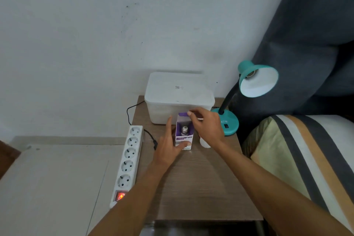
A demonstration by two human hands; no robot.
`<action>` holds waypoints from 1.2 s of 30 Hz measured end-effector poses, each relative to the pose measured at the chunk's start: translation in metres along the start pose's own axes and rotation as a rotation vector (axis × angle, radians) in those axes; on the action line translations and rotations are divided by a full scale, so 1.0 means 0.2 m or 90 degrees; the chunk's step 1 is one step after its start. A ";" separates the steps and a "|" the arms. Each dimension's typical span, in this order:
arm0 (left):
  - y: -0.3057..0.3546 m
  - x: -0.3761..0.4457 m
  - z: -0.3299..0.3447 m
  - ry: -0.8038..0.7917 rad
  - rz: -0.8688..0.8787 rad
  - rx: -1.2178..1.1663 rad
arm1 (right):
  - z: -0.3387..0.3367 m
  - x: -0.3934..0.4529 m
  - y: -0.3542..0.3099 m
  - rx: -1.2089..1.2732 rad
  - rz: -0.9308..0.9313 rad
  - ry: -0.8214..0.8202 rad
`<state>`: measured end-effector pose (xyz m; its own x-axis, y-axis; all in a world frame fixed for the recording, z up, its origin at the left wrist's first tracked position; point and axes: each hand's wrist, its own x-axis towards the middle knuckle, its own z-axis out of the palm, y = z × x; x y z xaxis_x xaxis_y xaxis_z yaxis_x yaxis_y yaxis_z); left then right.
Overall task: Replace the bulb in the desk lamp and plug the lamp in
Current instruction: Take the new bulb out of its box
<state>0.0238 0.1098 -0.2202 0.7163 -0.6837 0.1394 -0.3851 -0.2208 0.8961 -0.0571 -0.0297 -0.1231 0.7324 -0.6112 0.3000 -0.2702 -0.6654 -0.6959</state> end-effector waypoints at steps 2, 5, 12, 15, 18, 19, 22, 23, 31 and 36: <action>-0.01 -0.01 0.00 -0.002 0.011 0.009 | 0.01 0.01 -0.02 0.020 0.041 0.075; -0.01 0.00 -0.01 -0.024 0.044 0.030 | 0.04 0.04 -0.02 0.022 0.068 0.131; 0.01 0.04 -0.06 -0.048 0.067 0.070 | 0.03 -0.03 0.06 -0.079 -0.076 0.040; 0.00 0.04 -0.05 -0.047 0.069 0.071 | 0.00 -0.07 0.08 -0.113 -0.105 -0.124; 0.00 0.04 -0.05 -0.047 0.074 0.063 | -0.02 -0.05 0.06 -0.031 -0.060 -0.189; 0.00 0.04 -0.05 -0.048 0.075 0.063 | -0.02 -0.04 0.06 -0.019 -0.048 -0.209; 0.00 0.04 -0.05 -0.049 0.074 0.063 | -0.03 0.01 0.05 -0.020 -0.020 -0.283; -0.01 0.04 -0.04 -0.051 0.075 0.062 | -0.04 0.03 0.05 -0.018 -0.012 -0.307; -0.01 0.04 -0.04 -0.052 0.079 0.062 | -0.04 0.09 0.07 -0.070 -0.024 -0.381; 0.00 0.04 -0.04 -0.056 0.070 0.064 | 0.00 0.07 0.05 -0.139 -0.097 -0.367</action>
<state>0.0349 0.1101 -0.2153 0.6150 -0.7647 0.1925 -0.5177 -0.2074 0.8300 -0.0494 -0.0455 -0.1257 0.9752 -0.2141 -0.0564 -0.2128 -0.8364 -0.5052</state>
